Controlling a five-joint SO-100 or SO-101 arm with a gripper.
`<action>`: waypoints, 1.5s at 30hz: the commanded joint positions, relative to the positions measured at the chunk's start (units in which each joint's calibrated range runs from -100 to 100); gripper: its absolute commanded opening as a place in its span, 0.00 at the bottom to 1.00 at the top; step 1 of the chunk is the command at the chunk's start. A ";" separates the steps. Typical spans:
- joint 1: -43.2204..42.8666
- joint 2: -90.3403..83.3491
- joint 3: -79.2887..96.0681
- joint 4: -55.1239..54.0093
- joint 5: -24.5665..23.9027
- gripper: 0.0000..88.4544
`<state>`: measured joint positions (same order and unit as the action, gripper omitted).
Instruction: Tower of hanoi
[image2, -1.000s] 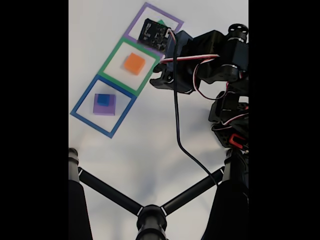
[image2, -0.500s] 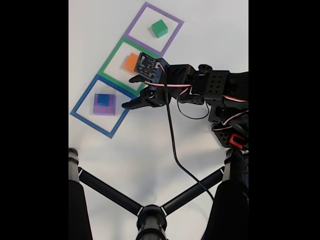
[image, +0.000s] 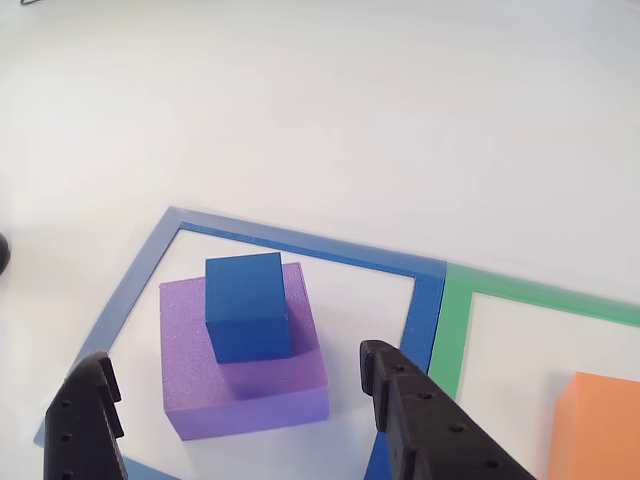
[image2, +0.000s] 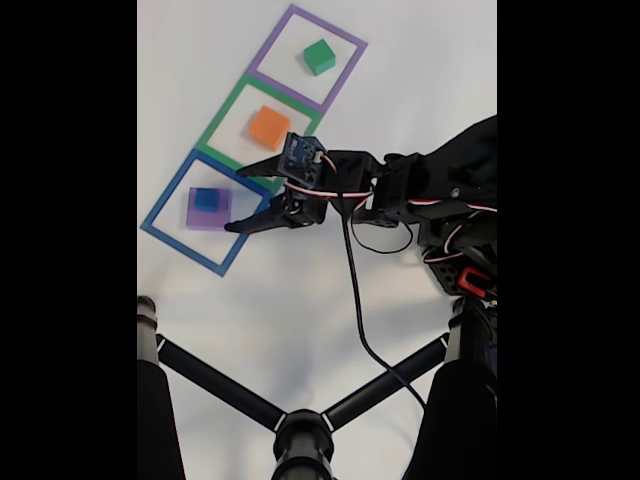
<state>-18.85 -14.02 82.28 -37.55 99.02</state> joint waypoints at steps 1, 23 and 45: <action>-0.93 8.65 -5.91 -7.16 0.98 0.31; -3.68 25.80 -22.08 -8.70 0.98 0.22; -4.97 23.80 -21.72 -6.68 0.98 0.01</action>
<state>-22.93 12.68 61.63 -45.15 99.22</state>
